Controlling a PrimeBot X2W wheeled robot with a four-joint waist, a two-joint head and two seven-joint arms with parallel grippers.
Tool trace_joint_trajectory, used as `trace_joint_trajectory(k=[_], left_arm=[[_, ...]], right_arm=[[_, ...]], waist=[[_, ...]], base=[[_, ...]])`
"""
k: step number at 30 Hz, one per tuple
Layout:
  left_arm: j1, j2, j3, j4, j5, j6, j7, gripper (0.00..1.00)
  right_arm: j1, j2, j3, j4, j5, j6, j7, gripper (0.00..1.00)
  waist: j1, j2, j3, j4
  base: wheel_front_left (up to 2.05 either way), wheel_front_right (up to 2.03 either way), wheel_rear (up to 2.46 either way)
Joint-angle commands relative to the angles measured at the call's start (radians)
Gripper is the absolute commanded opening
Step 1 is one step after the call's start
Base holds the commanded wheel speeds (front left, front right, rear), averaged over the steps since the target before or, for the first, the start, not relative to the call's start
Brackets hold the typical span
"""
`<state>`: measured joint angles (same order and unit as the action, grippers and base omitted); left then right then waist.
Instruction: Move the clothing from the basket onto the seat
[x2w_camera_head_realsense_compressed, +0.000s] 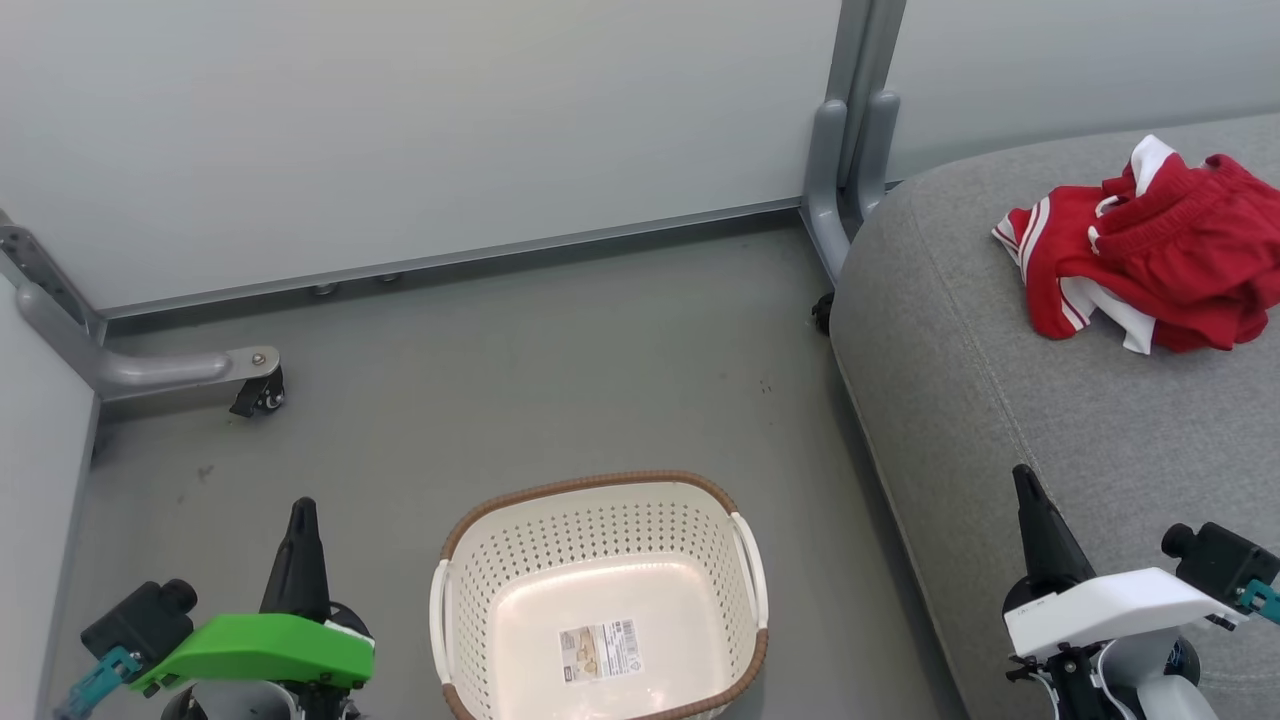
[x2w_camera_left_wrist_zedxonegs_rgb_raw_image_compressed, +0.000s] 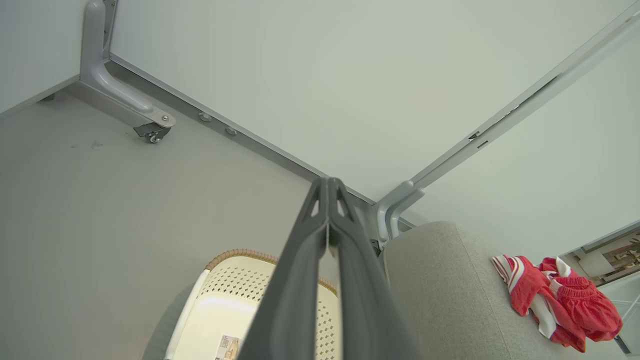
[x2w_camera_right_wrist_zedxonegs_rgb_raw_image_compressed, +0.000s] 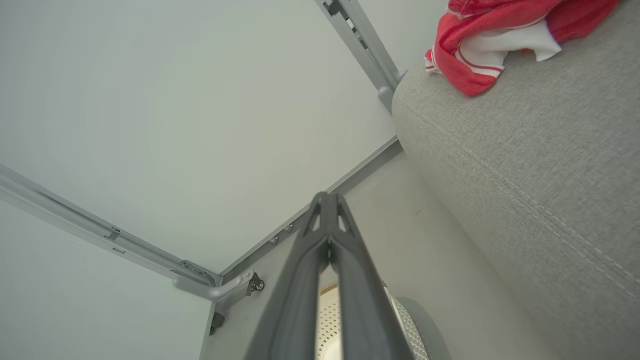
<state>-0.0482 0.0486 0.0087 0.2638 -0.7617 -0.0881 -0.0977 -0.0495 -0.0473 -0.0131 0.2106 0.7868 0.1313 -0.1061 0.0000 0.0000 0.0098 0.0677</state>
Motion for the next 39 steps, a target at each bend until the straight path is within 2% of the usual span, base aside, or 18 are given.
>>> trace_joint_trajectory(k=[1, 39], left_arm=[[-0.032, 0.003, 0.009, -0.015, -0.038, -0.007, 0.007, 0.0], [-0.054, 0.003, 0.062, -0.019, -0.472, -0.027, 0.117, 0.0]], right_arm=[[-0.022, -0.008, -0.007, -0.008, 0.035, 0.0, 0.008, 0.0], [-0.046, -0.011, -0.053, 0.014, 0.462, -0.001, 0.118, 0.0]], waist=[[0.0, 0.0, 0.0, -0.001], [0.0, 0.0, -0.003, -0.03]], base=[[0.0, 0.0, 0.0], [0.0, 0.0, 0.0]])
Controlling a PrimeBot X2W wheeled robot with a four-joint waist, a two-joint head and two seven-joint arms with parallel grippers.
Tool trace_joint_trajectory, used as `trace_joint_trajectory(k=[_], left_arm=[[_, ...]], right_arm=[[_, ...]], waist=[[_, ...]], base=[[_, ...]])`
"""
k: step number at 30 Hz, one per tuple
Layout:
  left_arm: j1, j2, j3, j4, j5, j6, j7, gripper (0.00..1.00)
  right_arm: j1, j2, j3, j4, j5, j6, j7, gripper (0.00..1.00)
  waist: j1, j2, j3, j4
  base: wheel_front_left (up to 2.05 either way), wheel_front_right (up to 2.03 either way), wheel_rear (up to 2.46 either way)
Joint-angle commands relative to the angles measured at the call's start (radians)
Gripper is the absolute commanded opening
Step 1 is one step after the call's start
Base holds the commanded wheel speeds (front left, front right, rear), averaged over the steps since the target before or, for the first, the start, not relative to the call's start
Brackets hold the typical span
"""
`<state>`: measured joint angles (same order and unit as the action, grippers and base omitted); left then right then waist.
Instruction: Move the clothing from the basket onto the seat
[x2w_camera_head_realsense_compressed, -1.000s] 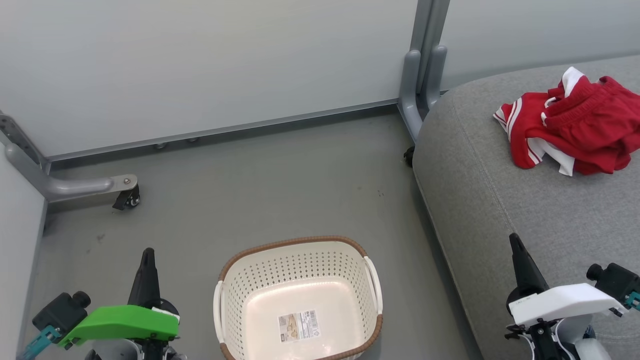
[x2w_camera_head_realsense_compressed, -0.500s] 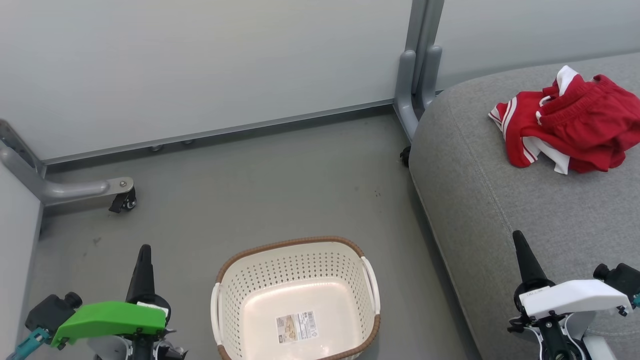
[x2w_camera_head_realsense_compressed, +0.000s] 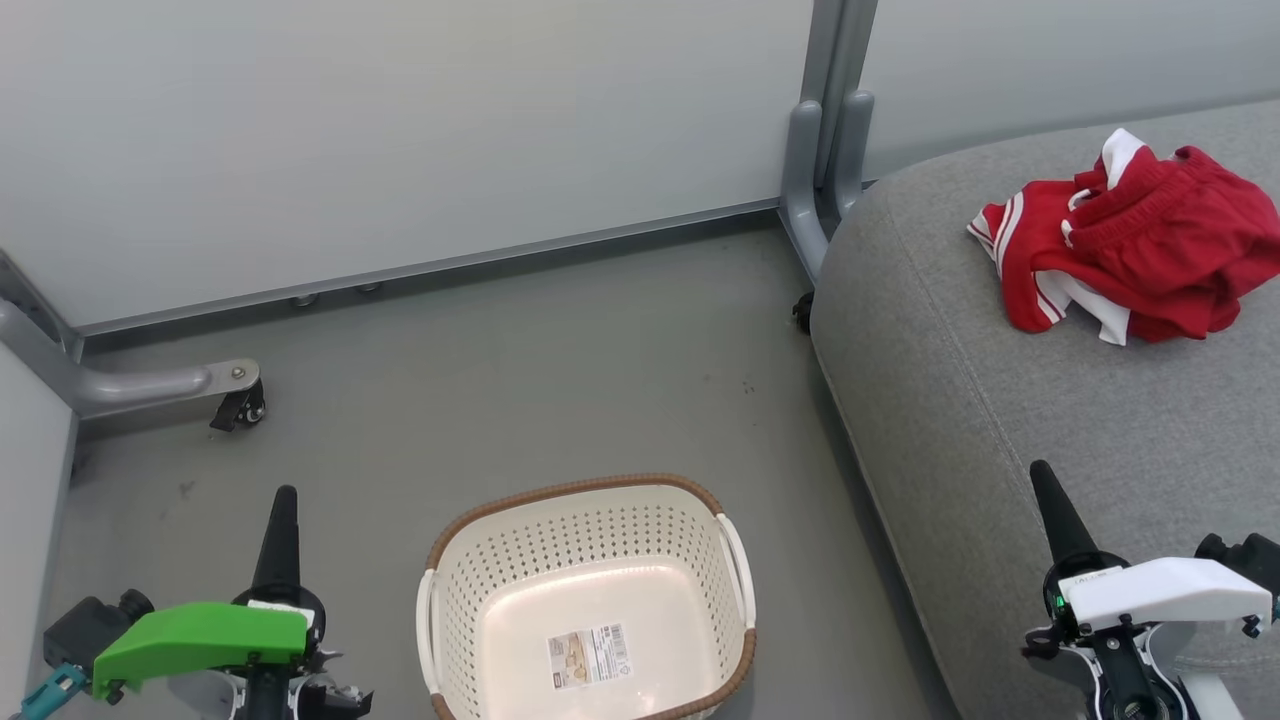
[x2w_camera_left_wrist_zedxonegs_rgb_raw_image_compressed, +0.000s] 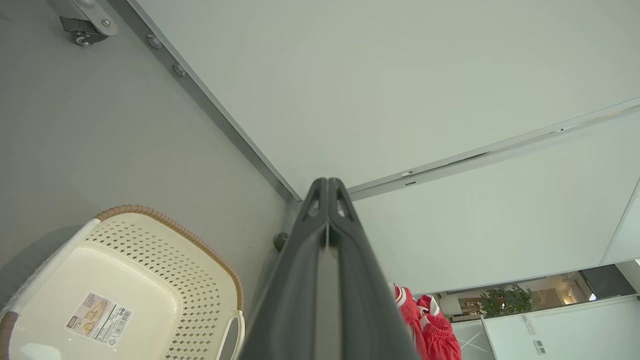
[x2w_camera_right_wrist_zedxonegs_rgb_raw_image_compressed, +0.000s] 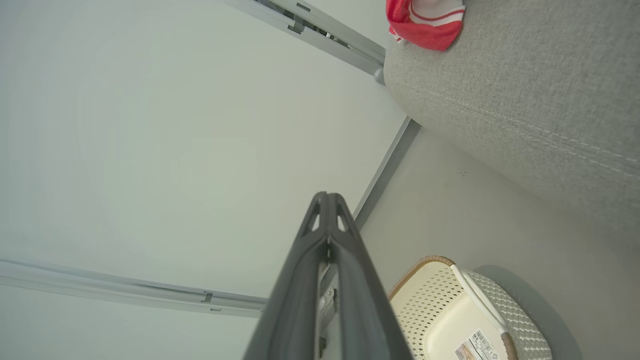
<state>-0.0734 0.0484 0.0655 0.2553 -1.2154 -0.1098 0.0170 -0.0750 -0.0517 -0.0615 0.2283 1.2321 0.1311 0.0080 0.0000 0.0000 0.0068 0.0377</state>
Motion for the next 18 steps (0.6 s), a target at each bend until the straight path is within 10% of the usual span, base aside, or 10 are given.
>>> trace_joint_trajectory(k=[1, 18], left_arm=[[-0.029, 0.003, 0.007, -0.01, -0.027, -0.006, 0.005, 0.0], [-0.035, 0.003, 0.024, -0.011, -0.178, -0.014, 0.044, 0.0]], right_arm=[[-0.021, -0.007, -0.006, -0.003, 0.025, 0.0, 0.006, 0.0], [-0.027, -0.006, -0.023, 0.005, 0.172, 0.0, 0.046, 0.0]], waist=[[0.0, 0.0, 0.0, -0.001], [0.0, 0.0, -0.001, -0.014]], base=[[0.0, 0.0, 0.0], [0.0, 0.0, 0.0]])
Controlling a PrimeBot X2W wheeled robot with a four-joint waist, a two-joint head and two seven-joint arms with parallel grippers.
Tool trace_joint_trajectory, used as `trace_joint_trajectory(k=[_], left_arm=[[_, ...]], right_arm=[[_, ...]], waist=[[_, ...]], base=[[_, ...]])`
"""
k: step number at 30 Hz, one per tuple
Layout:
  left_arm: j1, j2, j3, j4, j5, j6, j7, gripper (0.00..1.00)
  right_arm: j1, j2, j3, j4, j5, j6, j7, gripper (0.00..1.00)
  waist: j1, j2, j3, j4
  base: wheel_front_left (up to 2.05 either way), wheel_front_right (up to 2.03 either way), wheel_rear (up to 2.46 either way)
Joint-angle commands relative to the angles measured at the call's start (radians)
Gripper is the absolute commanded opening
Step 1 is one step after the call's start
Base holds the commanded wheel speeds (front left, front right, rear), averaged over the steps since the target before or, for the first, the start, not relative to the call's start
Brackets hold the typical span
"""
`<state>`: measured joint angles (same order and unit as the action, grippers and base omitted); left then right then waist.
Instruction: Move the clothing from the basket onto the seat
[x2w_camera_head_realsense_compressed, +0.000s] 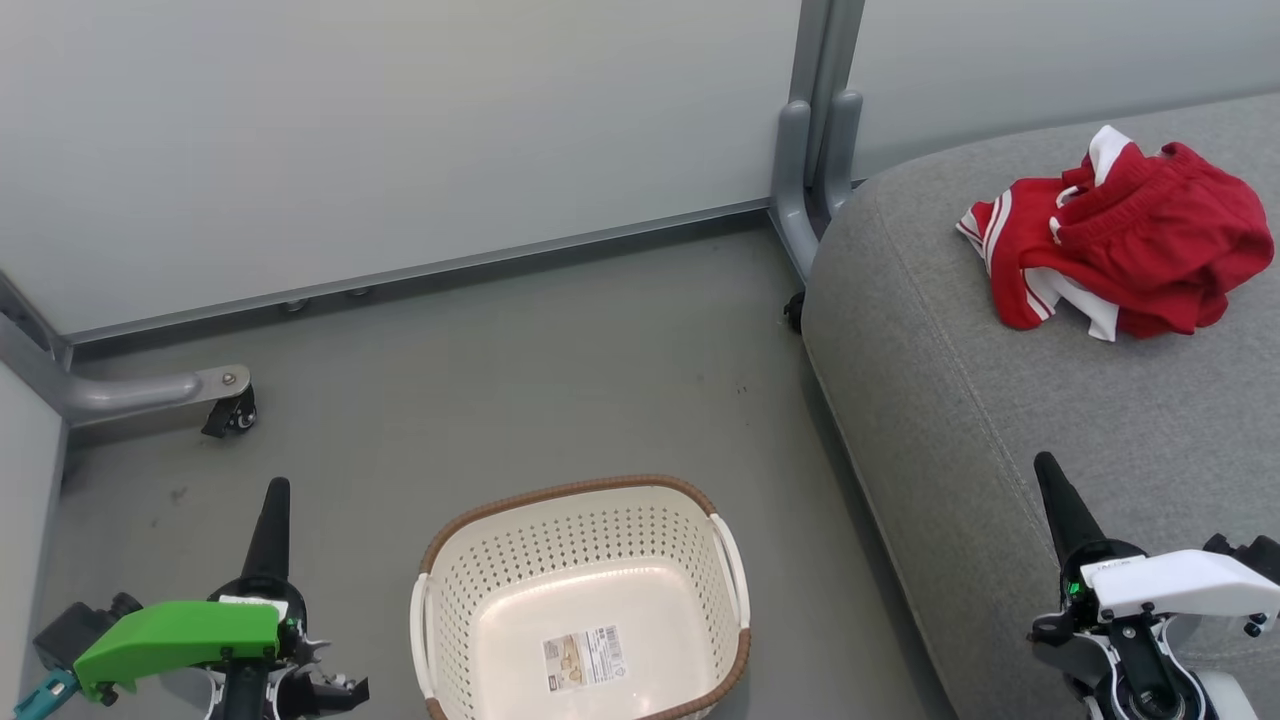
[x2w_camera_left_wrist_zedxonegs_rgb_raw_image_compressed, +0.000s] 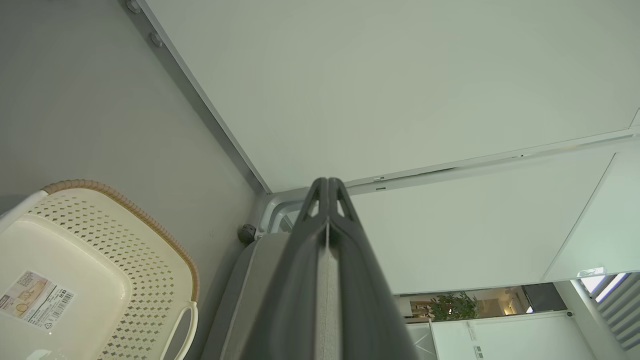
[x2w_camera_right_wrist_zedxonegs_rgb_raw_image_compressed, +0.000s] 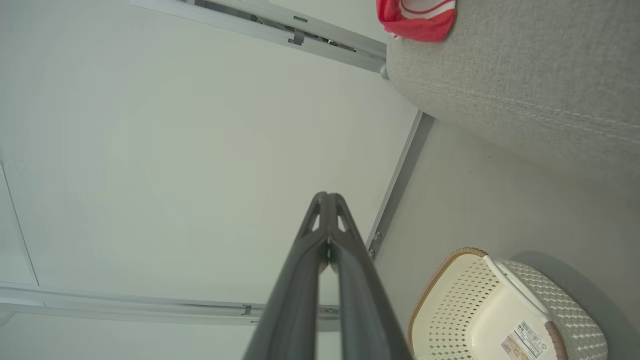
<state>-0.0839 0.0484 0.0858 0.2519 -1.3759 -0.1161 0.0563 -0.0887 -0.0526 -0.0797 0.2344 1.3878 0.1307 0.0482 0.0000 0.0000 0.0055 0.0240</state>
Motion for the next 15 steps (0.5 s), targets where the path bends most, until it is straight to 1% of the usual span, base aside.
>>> trace_joint_trajectory(k=[1, 15], left_arm=[[-0.025, 0.003, 0.005, -0.008, -0.027, -0.007, 0.006, 0.0], [-0.028, 0.003, 0.019, -0.008, -0.134, -0.012, 0.034, 0.0]], right_arm=[[-0.012, -0.005, -0.005, -0.001, 0.025, 0.0, 0.008, 0.0], [-0.02, -0.005, -0.018, 0.006, 0.131, 0.0, 0.036, 0.0]], waist=[[0.0, 0.0, 0.0, -0.001], [0.0, 0.0, -0.001, -0.012]], base=[[0.0, 0.0, 0.0], [0.0, 0.0, 0.0]])
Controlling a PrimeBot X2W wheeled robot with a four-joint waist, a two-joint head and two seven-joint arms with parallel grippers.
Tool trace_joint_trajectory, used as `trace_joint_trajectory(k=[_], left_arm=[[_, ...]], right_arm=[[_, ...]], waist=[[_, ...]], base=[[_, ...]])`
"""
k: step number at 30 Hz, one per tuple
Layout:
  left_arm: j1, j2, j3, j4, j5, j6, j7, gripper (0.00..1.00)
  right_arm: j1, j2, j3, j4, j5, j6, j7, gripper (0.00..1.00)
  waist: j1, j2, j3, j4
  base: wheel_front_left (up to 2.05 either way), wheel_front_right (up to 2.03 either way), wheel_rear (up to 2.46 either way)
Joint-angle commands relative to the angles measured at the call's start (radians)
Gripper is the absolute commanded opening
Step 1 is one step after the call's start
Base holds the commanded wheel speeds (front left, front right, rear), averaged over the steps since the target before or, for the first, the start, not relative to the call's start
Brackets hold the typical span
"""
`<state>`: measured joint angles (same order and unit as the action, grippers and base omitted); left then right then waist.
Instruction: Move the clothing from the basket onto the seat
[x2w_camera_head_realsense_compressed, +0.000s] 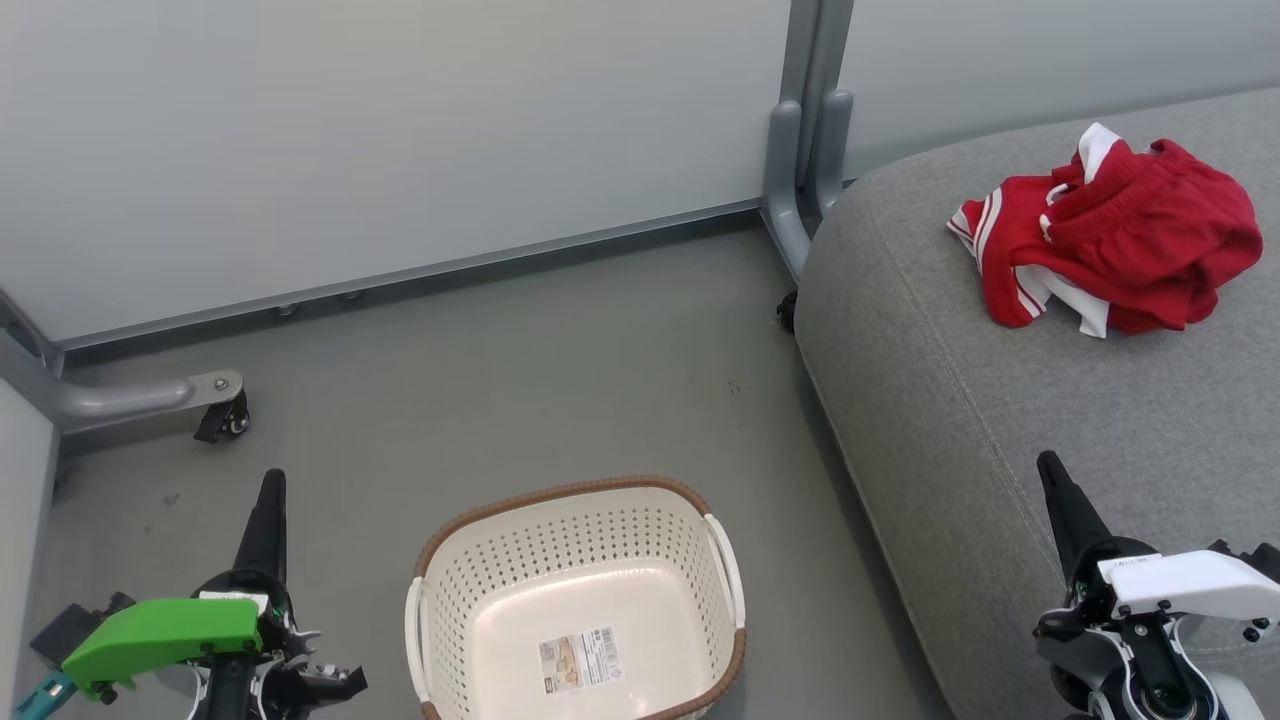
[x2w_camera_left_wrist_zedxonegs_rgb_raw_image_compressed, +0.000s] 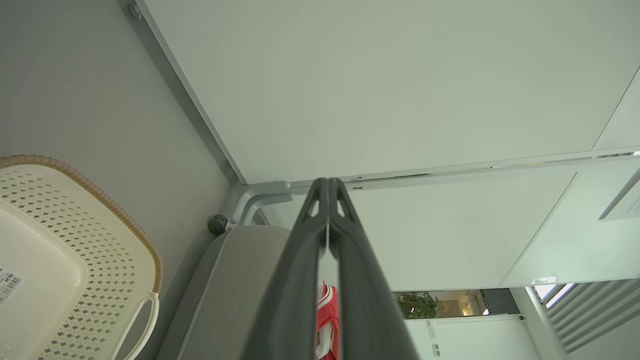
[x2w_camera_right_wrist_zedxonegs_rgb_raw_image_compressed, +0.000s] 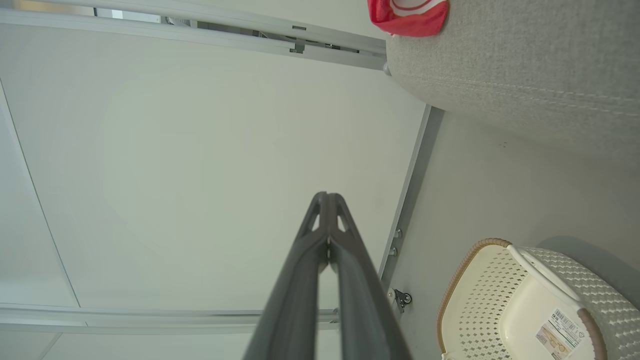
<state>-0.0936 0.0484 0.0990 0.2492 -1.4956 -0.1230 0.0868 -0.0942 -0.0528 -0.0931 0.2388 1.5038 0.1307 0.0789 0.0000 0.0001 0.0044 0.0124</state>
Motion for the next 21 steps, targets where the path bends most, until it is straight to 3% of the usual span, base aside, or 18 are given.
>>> trace_joint_trajectory(k=[1, 21], left_arm=[[-0.019, 0.003, 0.007, -0.005, -0.022, -0.006, 0.006, 0.0], [-0.02, 0.003, 0.018, -0.005, -0.119, -0.01, 0.031, 0.0]], right_arm=[[-0.015, -0.005, -0.006, 0.002, 0.021, 0.0, 0.008, 0.0], [-0.018, -0.004, -0.017, 0.007, 0.115, 0.0, 0.034, 0.0]], waist=[[0.0, -0.0001, 0.0, -0.001], [0.0, -0.0001, -0.001, -0.012]], base=[[0.0, 0.0, 0.0], [0.0, 0.0, 0.0]])
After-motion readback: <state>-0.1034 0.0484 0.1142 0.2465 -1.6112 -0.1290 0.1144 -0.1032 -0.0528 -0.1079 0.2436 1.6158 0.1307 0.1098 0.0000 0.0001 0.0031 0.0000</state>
